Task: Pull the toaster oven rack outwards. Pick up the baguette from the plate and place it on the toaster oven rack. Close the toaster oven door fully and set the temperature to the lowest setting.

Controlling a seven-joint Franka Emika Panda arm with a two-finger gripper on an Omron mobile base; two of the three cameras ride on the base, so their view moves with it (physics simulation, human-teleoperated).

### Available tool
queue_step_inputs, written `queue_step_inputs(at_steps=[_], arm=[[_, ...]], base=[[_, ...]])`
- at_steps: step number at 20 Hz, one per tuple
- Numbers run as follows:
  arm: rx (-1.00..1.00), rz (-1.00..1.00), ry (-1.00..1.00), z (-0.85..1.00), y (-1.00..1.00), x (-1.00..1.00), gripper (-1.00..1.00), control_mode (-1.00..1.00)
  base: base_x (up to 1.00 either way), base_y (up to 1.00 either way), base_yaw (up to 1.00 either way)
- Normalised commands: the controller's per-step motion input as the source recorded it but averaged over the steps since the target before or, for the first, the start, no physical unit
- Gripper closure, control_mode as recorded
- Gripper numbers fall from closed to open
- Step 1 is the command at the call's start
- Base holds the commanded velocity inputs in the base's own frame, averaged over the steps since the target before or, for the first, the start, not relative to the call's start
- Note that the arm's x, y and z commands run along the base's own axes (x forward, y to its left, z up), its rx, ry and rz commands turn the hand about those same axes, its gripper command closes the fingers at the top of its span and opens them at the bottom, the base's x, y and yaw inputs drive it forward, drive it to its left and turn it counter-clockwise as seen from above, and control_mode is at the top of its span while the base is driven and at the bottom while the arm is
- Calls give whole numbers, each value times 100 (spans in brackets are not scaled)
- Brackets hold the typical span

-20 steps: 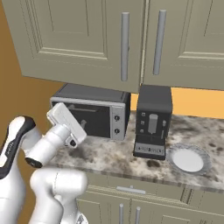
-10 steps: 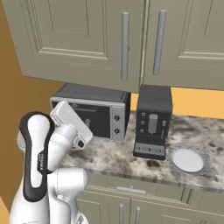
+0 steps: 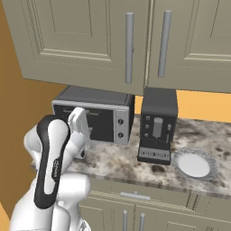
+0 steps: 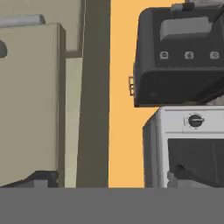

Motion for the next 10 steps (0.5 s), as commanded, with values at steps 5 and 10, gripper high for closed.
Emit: queue_step_inputs(at_steps=[5,10], arm=[[79,-25,15,4,2,-1,-100,-100],[93,-16,21,22,-5,0,-100,-100]], base=[[0,0,0],[0,0,0]])
